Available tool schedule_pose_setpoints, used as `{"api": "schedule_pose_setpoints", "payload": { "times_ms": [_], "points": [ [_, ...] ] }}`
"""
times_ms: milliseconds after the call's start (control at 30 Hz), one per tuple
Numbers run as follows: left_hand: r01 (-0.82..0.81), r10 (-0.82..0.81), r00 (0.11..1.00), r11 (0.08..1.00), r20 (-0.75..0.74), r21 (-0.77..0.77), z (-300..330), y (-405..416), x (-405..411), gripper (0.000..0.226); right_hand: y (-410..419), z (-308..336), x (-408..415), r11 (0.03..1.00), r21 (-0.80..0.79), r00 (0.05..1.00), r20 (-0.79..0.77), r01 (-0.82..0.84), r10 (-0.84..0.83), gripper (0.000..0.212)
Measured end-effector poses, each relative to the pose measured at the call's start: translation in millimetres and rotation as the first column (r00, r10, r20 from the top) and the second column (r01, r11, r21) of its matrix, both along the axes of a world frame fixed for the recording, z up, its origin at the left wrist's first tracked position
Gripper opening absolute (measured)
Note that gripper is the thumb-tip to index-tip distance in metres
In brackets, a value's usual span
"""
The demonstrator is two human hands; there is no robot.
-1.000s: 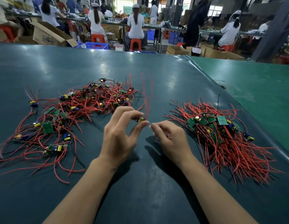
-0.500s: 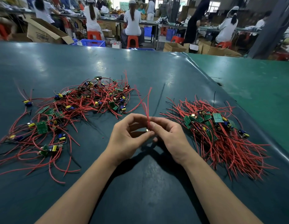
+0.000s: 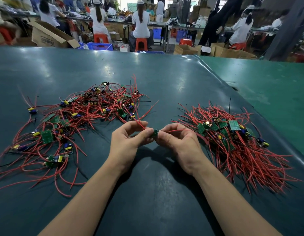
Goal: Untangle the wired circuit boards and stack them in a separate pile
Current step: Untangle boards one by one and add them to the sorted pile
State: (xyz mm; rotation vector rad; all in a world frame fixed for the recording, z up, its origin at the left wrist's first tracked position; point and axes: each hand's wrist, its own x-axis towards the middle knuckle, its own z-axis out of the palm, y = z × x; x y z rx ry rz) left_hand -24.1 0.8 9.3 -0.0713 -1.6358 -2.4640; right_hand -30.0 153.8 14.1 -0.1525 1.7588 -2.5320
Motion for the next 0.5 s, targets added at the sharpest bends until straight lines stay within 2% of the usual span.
{"api": "schedule_pose_setpoints", "payload": {
  "times_ms": [133,233,367,500],
  "points": [
    [0.062,-0.063,0.998,0.998,-0.008,-0.032,-2.1,-0.7,-0.7,0.037,-4.2,-0.4,-3.8,0.991,-0.105,0.996,0.039,0.086,-0.082,0.005],
    [0.138,-0.137,0.990,0.983,0.013,-0.123,-2.8,-0.3,1.6,0.038,-5.1,1.9,-1.5,0.992,-0.059,0.993,0.034,0.115,-0.113,0.002],
    [0.114,-0.113,0.993,0.993,0.027,-0.042,-0.9,-1.1,1.9,0.035,-6.5,4.2,4.3,0.995,-0.028,0.995,0.010,0.098,-0.098,0.004],
    [0.078,-0.077,0.997,0.997,0.031,-0.023,-1.2,-0.5,1.2,0.035,-8.4,6.1,5.8,0.993,-0.025,0.994,0.002,0.112,-0.112,0.011]
  ]
}}
